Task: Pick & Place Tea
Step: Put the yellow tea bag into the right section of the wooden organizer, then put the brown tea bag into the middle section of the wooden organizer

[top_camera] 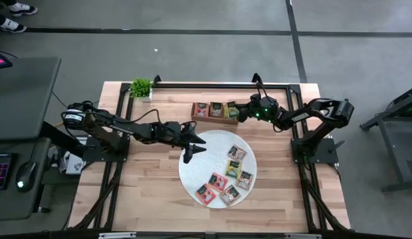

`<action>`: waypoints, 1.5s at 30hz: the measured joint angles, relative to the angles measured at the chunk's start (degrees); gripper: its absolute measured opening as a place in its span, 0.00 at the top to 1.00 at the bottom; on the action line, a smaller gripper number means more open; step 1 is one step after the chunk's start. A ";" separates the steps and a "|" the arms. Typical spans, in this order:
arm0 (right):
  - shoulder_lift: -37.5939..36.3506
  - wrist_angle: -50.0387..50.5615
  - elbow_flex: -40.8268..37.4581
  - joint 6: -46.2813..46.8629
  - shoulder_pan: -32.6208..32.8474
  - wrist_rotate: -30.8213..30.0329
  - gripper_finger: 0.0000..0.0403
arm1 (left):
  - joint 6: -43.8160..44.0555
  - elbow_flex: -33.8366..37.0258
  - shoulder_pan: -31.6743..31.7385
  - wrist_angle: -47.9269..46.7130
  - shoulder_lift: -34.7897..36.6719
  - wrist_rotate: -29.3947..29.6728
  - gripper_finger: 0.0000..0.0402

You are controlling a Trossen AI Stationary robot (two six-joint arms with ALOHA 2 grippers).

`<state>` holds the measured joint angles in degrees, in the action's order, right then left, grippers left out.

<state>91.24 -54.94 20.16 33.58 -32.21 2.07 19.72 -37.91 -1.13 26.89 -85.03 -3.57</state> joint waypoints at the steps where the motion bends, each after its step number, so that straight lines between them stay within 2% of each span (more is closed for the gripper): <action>1: 0.00 0.20 0.00 0.07 0.00 0.18 1.00 | -0.01 0.00 0.00 0.00 0.00 0.00 0.57; 11: 0.00 1.34 0.02 1.05 0.11 -0.06 0.97 | -0.10 0.00 0.00 0.00 0.00 -0.47 0.57; 22: 0.00 0.74 0.02 1.03 0.11 0.04 0.73 | -0.12 0.00 0.00 0.00 0.00 -0.55 0.57; 26: 0.00 -0.77 0.02 0.38 -0.16 0.35 0.68 | -0.12 0.00 0.00 0.00 0.00 -0.57 0.57; 31: -0.24 -5.71 0.06 -0.11 -1.22 4.60 0.69 | -0.12 0.00 0.00 0.00 0.00 -0.67 0.57; 38: -4.43 -4.65 0.24 -4.22 -1.08 10.11 0.76 | -0.31 0.00 0.01 0.00 -0.01 -1.49 0.57; 41: -7.85 1.38 1.85 -6.72 -0.56 12.00 0.80 | -0.37 0.00 0.00 0.00 -0.02 -1.49 0.57; 45: -13.25 16.76 6.80 -13.26 1.06 13.62 0.84 | -0.37 0.00 0.02 0.00 -0.02 -1.49 0.57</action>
<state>77.99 -38.18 26.96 20.32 -31.15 15.68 19.34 -37.91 -1.10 26.89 -85.06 -5.06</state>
